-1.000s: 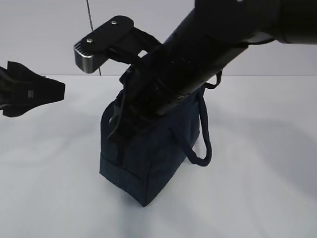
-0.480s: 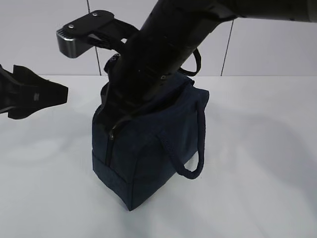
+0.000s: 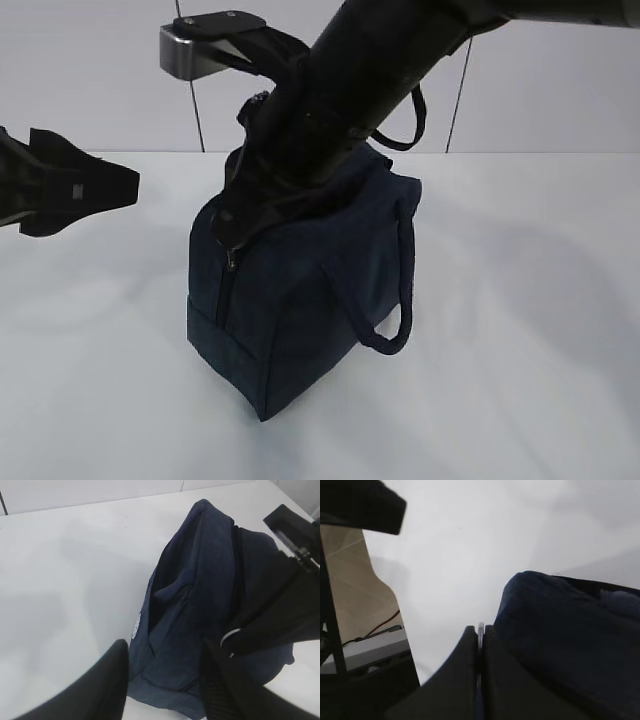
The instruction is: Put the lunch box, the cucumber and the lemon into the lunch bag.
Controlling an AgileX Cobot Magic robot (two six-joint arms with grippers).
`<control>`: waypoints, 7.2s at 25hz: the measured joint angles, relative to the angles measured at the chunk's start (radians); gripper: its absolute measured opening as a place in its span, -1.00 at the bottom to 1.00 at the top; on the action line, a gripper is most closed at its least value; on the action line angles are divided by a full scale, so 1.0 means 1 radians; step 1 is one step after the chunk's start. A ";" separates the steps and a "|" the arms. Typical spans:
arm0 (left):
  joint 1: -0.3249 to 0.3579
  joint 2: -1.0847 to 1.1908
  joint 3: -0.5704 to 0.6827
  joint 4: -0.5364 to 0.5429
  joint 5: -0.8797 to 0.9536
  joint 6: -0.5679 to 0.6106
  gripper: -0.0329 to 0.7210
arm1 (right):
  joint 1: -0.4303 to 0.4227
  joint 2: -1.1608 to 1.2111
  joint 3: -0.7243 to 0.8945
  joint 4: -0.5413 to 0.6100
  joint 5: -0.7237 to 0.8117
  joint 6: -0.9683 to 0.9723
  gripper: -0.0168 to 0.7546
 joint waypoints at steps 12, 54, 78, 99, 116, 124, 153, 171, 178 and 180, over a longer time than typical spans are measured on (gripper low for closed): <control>0.000 0.000 0.000 0.000 -0.004 0.000 -0.06 | -0.034 0.046 -0.045 0.043 0.064 -0.009 -0.90; 0.000 0.263 0.000 0.073 -0.218 0.000 -0.06 | -0.040 0.090 -0.150 0.033 -0.020 0.201 -0.90; 0.000 0.290 0.000 0.074 -0.300 0.000 -0.06 | -0.040 0.095 -0.150 -0.065 -0.096 0.348 -0.90; 0.002 0.391 0.000 0.164 -0.414 0.000 -0.06 | -0.040 0.110 -0.152 -0.034 0.032 0.344 -0.90; 0.091 0.069 -0.030 0.124 0.029 0.044 -0.06 | -0.040 0.110 -0.152 -0.034 0.032 0.334 -0.90; 0.105 0.043 -0.099 0.004 0.371 0.127 -0.06 | -0.040 0.110 -0.152 -0.034 0.036 0.333 -0.90; 0.427 0.366 -0.112 -0.955 0.495 1.274 -0.19 | -0.040 0.110 -0.152 0.039 0.172 0.258 -0.90; 0.433 0.384 -0.109 -0.951 0.527 1.391 -0.22 | -0.040 0.093 -0.152 0.019 0.197 0.214 -0.90; 0.433 0.384 -0.109 -0.951 0.477 1.399 -0.22 | -0.040 0.079 -0.148 0.008 0.205 0.214 -0.90; 0.433 0.384 -0.109 -0.951 0.479 1.399 -0.22 | -0.040 0.071 -0.122 0.012 0.205 0.214 -0.90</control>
